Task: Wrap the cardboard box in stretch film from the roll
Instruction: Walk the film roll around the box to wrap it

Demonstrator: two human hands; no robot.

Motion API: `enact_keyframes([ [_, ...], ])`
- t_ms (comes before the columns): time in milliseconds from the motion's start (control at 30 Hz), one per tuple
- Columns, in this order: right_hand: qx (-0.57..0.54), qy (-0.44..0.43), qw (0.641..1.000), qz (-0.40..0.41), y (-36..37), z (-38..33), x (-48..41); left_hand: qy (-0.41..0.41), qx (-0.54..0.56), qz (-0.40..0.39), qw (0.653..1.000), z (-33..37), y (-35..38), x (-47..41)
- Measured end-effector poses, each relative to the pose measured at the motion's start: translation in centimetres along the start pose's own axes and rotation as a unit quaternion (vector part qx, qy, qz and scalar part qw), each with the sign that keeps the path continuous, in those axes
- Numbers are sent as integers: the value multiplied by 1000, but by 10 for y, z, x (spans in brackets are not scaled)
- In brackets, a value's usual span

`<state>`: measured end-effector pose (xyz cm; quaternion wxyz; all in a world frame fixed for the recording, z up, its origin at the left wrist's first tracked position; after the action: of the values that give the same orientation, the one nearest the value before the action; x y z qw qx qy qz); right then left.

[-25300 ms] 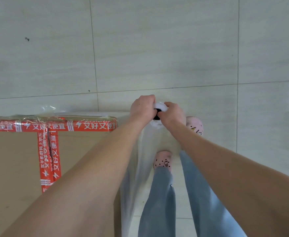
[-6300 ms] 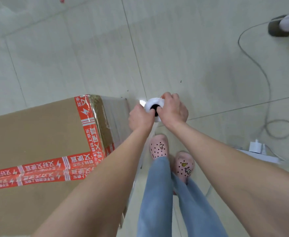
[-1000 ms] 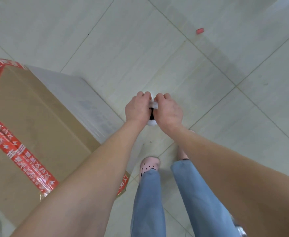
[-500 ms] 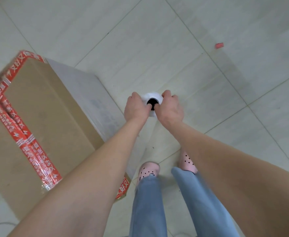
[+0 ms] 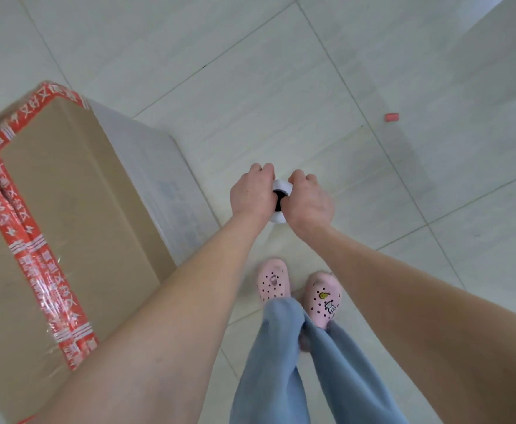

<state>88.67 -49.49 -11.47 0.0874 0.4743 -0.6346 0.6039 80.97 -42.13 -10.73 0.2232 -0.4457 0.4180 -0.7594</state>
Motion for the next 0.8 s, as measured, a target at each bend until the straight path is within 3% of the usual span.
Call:
enact_keyframes([
  [200, 76, -51, 996, 20, -10, -34, -14, -135, 136, 9, 981, -30, -7, -9],
  [400, 0, 4, 999, -34, -1, -70, -28, -249, 194, 28, 948, -74, -28, -20],
  [500, -53, 32, 996, -58, 3, -81, -33, -212, 142, 7, 967, -80, -34, -27],
  [667, -28, 5, 998, -47, 1, -91, -39, -57, 34, 6, 998, -71, -39, -50],
  [800, 0, -20, 999, -32, -5, -104, -47, -63, 67, 3, 996, -81, -42, -65],
])
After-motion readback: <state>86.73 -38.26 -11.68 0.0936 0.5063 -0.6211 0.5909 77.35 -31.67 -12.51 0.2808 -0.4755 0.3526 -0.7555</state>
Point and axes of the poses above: each hand's wrist, its own x-axis away from the middle knuckle, its own y-axis out of the palm, z = x × y, the point moved 5 cm from there along -x, towards the middle knuckle, and after that the axes turned 6 degrees about y, right-handed, at the moved point
